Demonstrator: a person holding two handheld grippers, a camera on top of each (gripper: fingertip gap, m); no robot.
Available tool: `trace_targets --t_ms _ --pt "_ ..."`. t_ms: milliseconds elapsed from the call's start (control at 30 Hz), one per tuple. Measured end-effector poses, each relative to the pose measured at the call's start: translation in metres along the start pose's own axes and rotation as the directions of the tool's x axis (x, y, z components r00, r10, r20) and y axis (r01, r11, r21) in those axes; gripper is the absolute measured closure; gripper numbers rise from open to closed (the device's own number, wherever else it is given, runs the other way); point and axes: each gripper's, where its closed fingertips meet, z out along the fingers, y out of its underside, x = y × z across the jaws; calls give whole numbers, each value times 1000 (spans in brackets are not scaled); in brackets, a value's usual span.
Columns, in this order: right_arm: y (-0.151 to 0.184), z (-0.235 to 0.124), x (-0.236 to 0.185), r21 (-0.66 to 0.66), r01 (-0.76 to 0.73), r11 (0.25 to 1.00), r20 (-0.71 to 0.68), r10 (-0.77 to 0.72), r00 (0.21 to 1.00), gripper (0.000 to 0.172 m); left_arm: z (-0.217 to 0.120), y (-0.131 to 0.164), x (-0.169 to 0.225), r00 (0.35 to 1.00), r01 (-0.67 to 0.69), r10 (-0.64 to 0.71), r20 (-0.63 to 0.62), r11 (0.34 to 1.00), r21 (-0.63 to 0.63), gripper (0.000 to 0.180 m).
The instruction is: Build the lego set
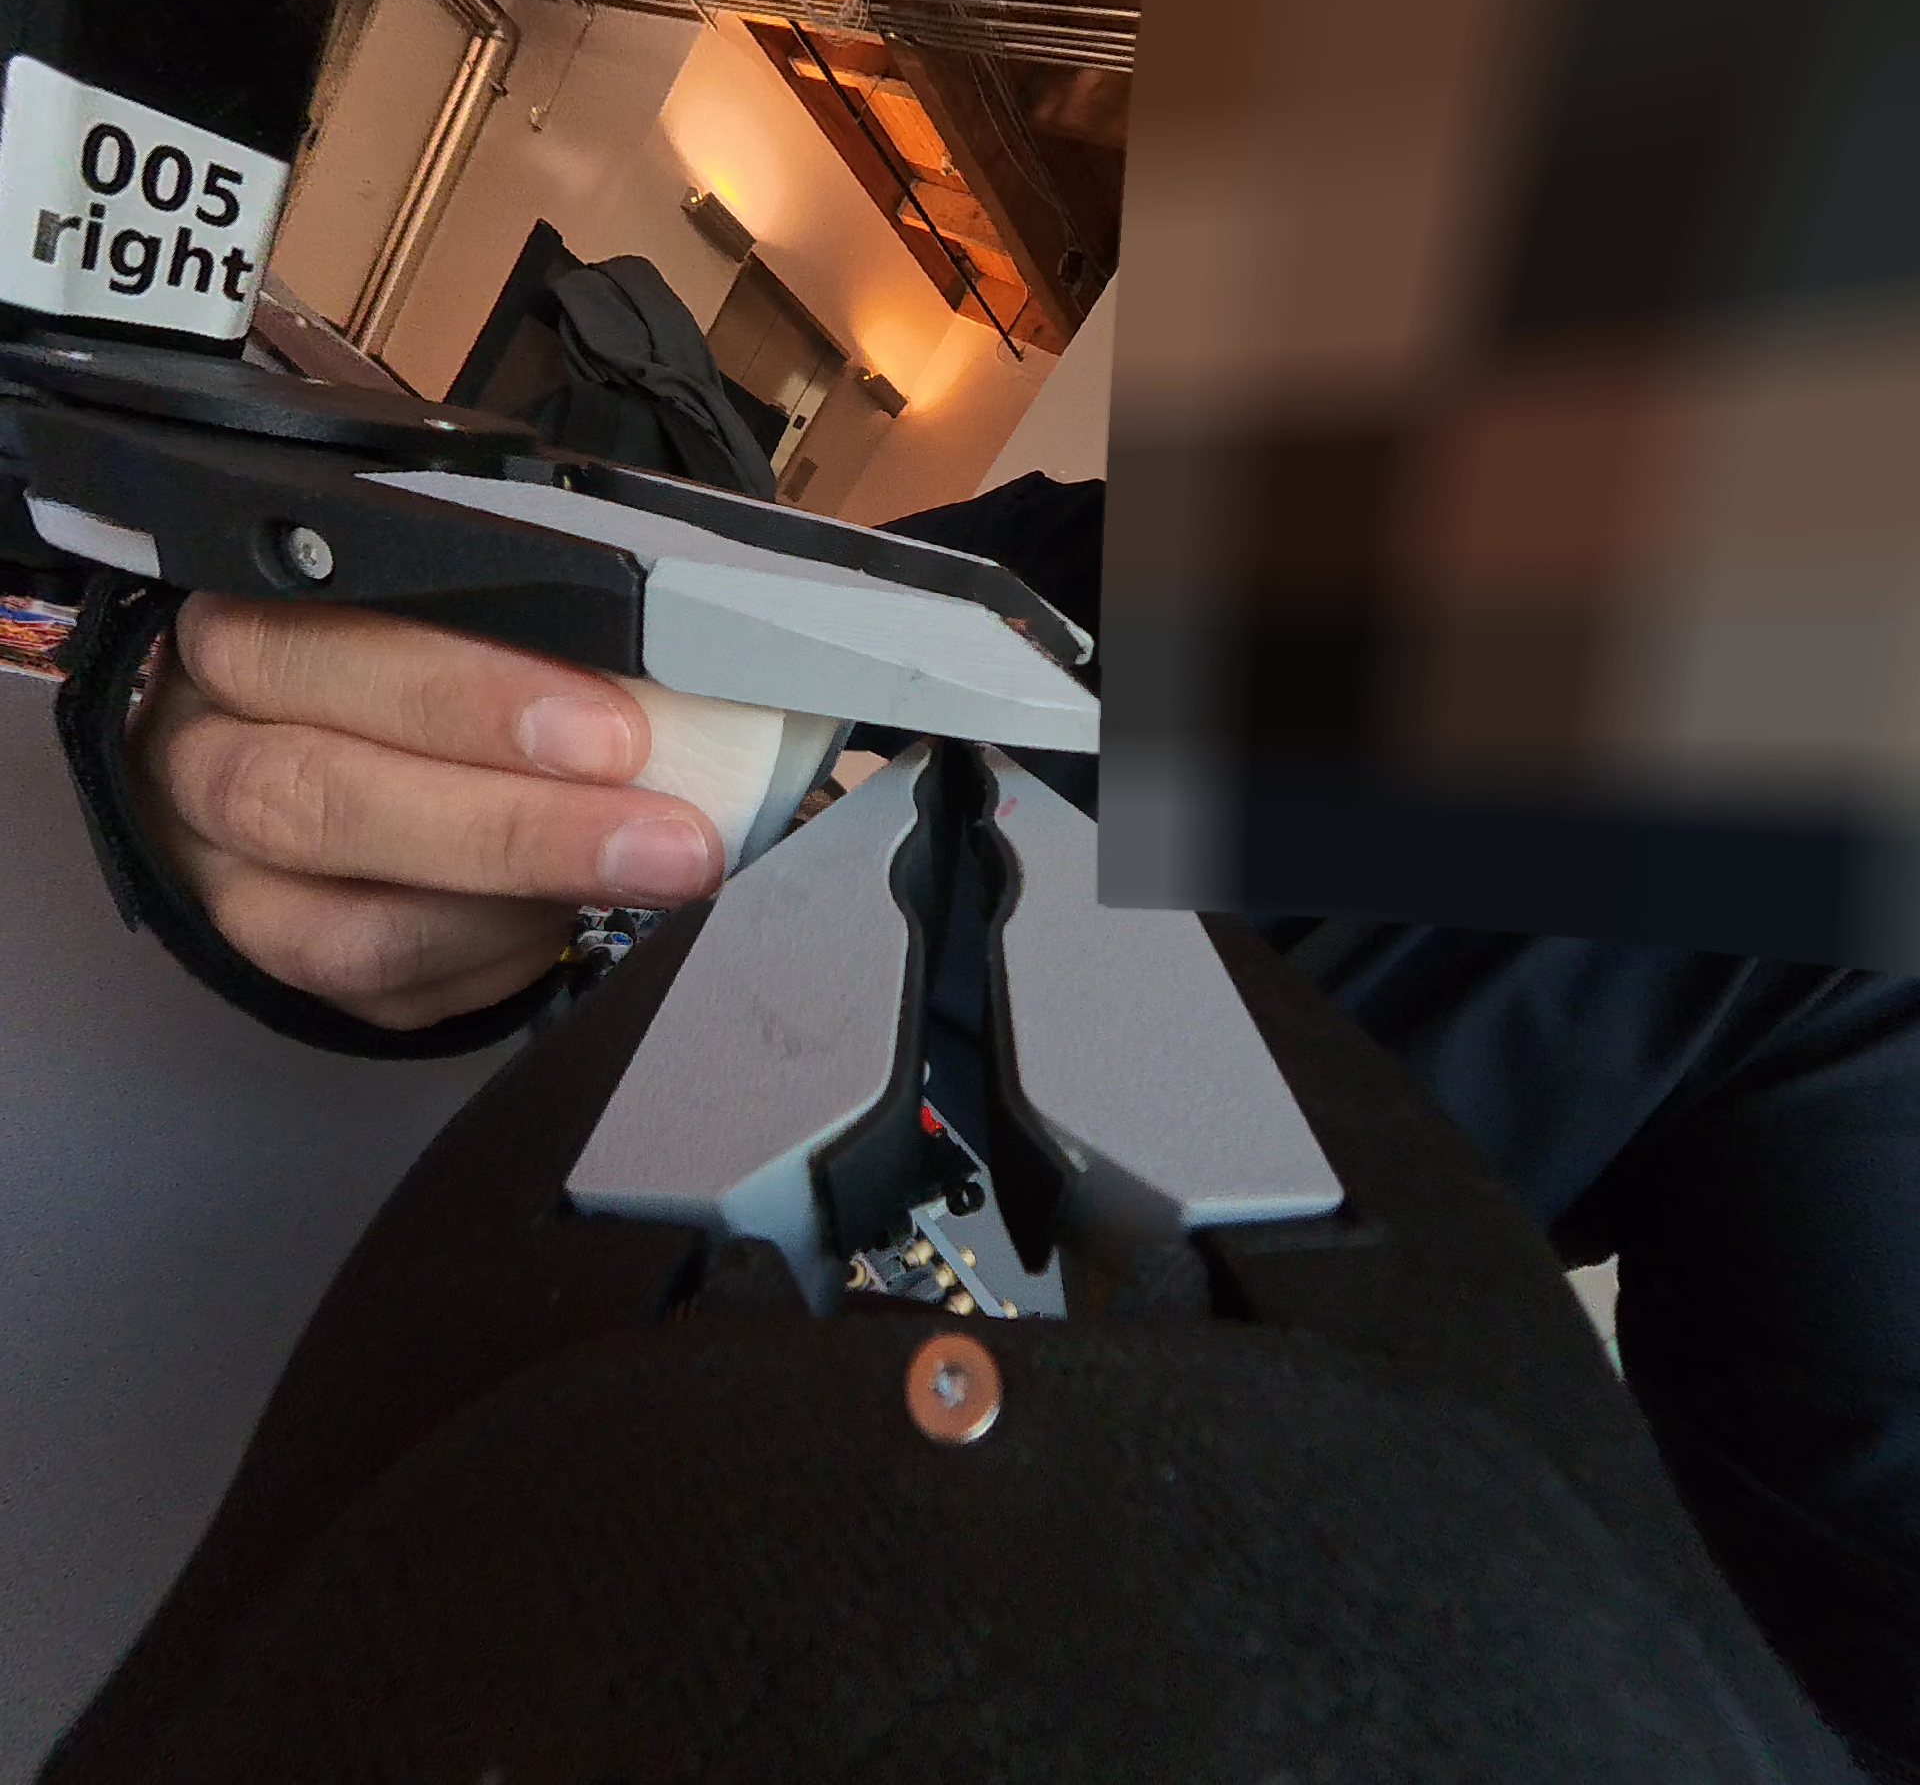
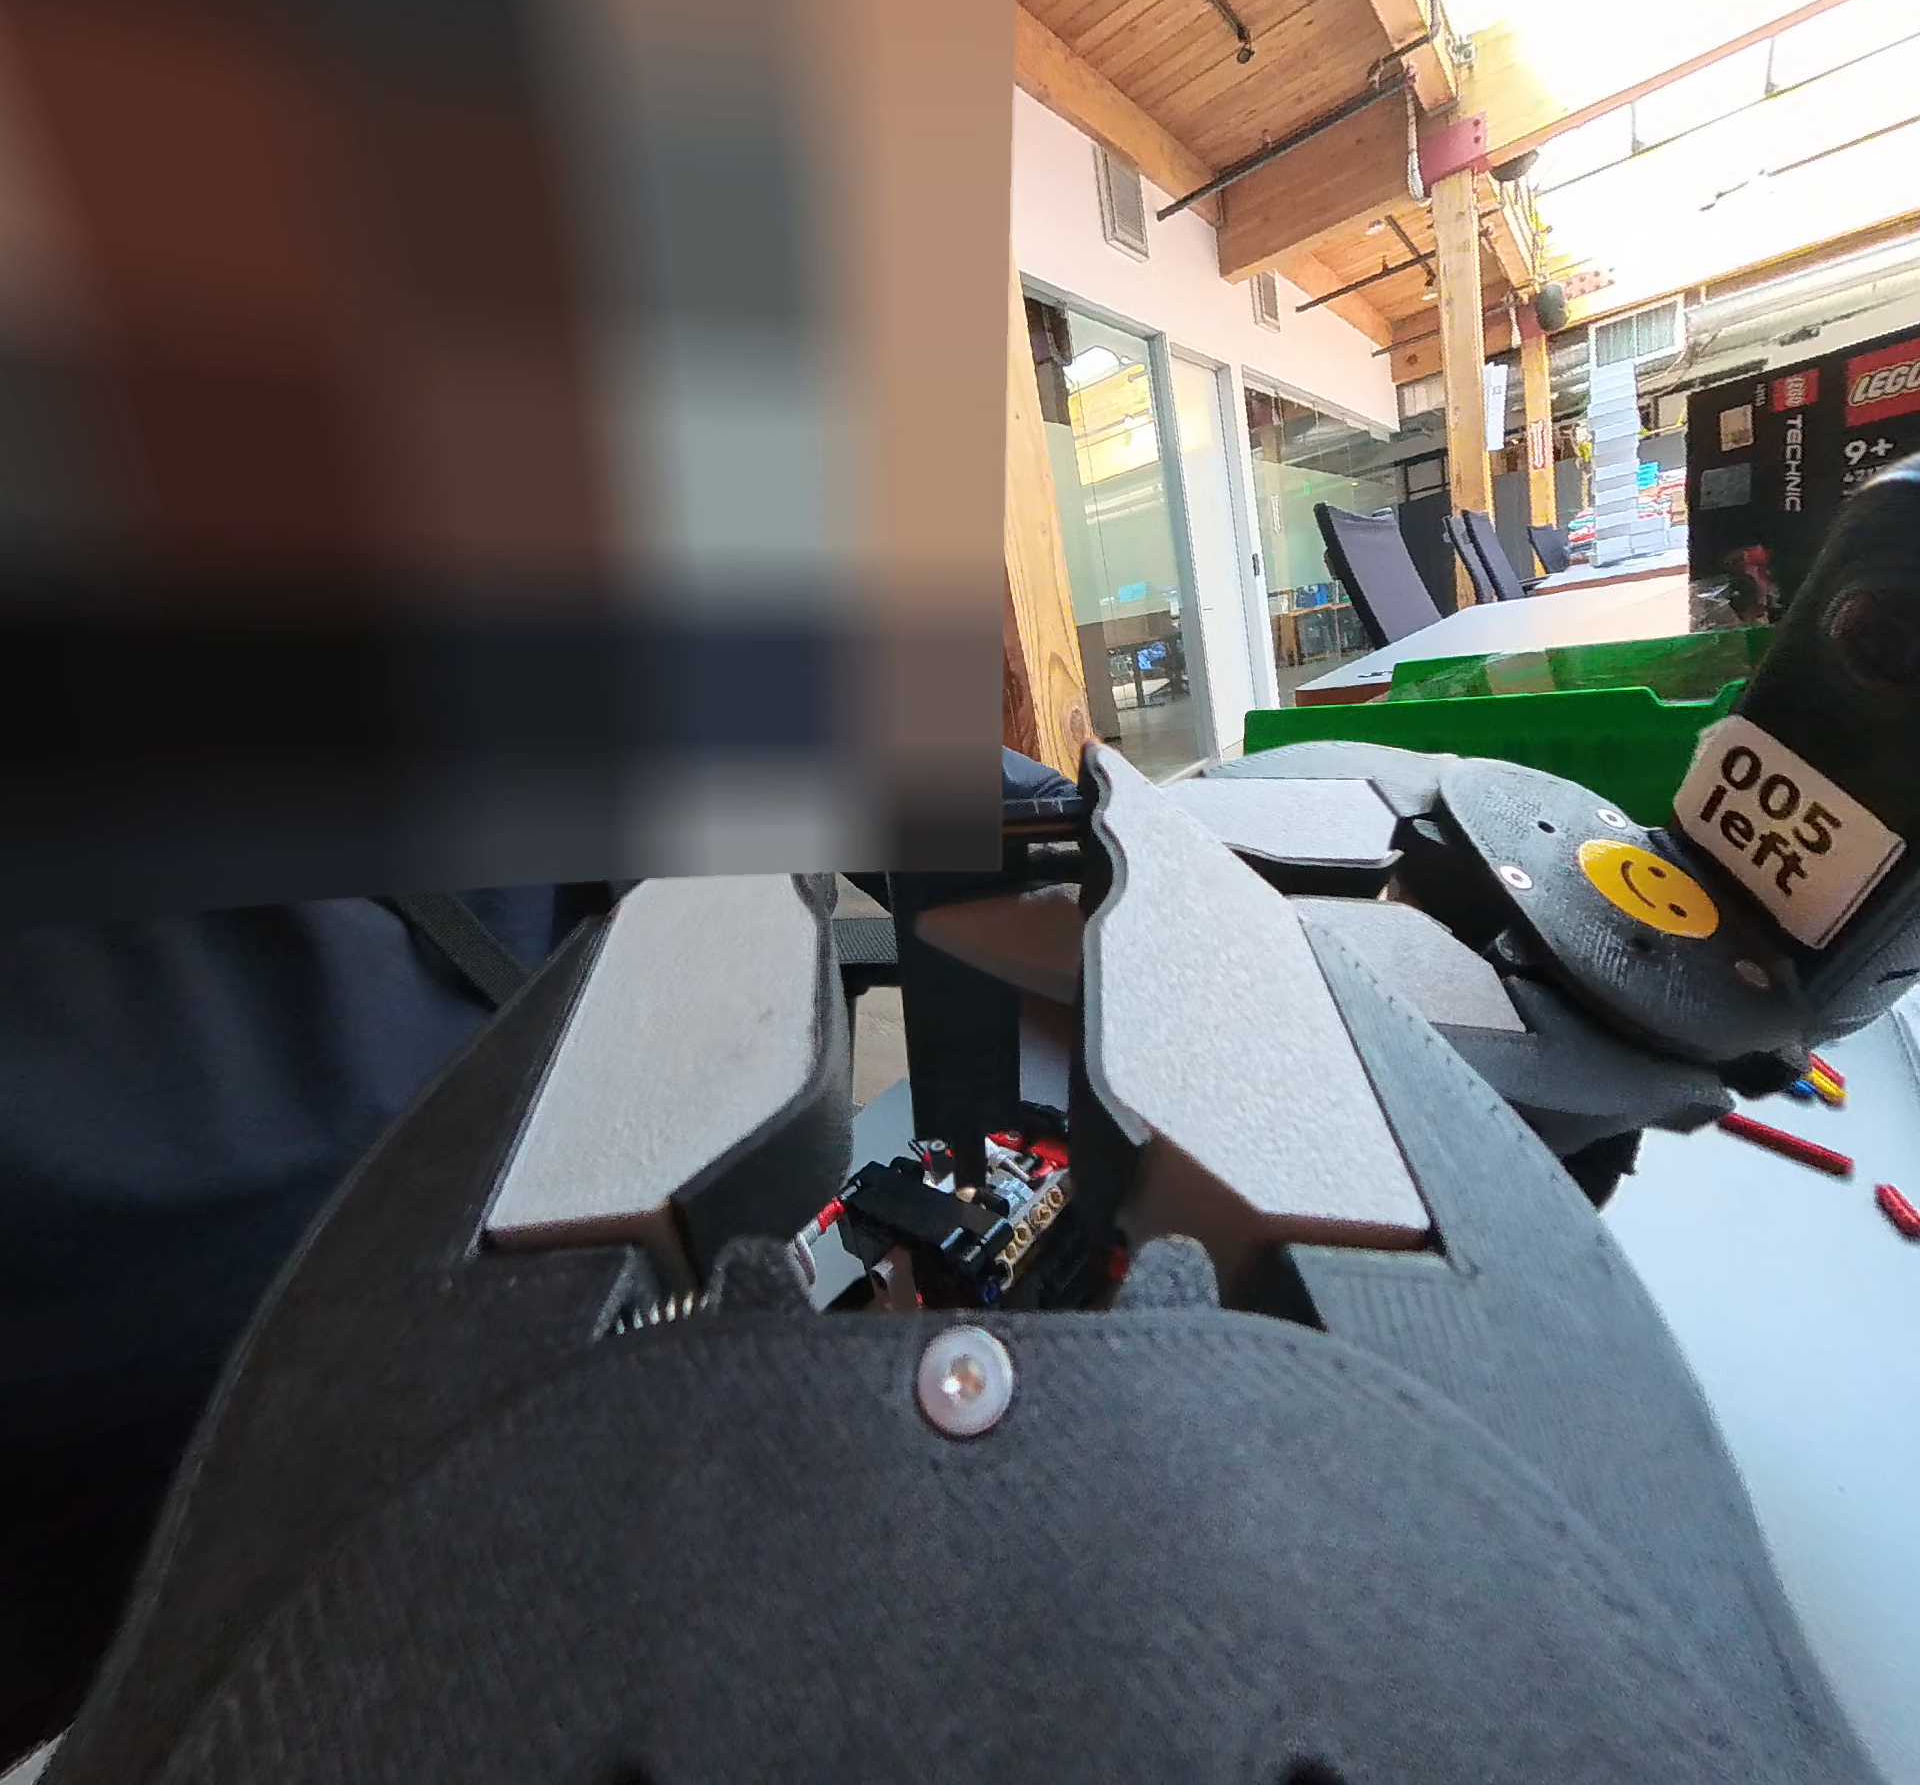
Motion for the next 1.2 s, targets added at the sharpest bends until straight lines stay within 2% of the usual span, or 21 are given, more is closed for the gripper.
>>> trace_targets --t_ms 233,433,1000,1100,1200 --pt "0 2 -2 14 26 1000 2 -26 1000 129 2 0 0 1000 -21 21 3 1000 -1 180" --pt "3 2 -5 -33 39 999 20 -38 999 129 4 2 -1 998 -56 57 22 998 -16 180" --pt "8 3 -7 -41 4 999 58 -2 998 129 6 7 -2 992 -106 111 66 992 -70 180" --pt "-2 -9 12 13 -119 993 23 118 993 116 -7 -3 -13 976 -116 122 178 992 -43 180" --pt "-17 -35 42 108 -101 989 -140 116 983 104 -37 -21 -32 911 -166 149 384 986 11 180"
